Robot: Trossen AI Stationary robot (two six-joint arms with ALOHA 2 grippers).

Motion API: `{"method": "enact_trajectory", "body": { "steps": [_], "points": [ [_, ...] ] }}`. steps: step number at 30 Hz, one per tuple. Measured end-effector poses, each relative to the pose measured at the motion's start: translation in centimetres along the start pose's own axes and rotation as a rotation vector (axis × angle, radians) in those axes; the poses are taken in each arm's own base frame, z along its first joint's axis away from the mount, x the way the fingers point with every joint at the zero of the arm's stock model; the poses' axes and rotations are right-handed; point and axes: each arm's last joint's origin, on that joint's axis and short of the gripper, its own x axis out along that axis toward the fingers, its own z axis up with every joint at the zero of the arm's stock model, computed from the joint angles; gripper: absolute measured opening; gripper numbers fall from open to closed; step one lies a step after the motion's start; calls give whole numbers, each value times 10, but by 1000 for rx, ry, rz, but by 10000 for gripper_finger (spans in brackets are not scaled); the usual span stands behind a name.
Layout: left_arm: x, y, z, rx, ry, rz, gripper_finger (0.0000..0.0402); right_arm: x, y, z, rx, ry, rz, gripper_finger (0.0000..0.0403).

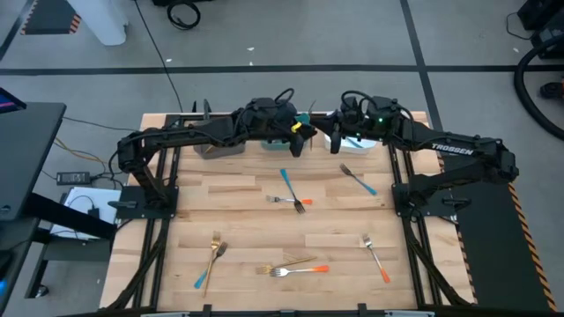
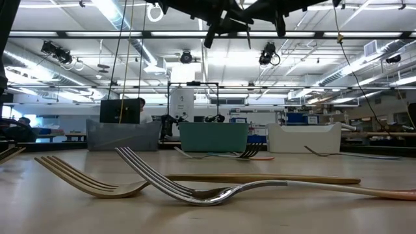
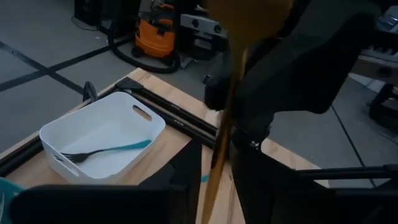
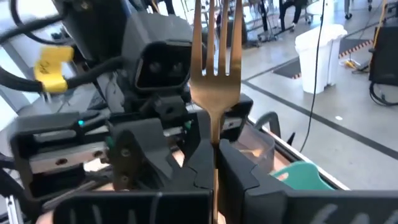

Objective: Sort silverware by color (type)
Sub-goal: Put the gold fork into the black bin

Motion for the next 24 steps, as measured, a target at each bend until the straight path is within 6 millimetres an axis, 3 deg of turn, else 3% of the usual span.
{"method": "enact_trajectory", "body": {
  "steps": [6,12,18,24],
  "points": [
    [0,2,1,26,-13,20,28,0,0,1,4,-13,3,9],
    [0,3,2,41,-14,23,28,0,0,1,-30,-14,2,21],
    [-1,9,4,51,-15,48,28,0,0,1,-73,-16,-3,73],
    [-7,29,7,93,38,125,28,-3,-3,4,-74,-37,-70,115]
  ]
}}
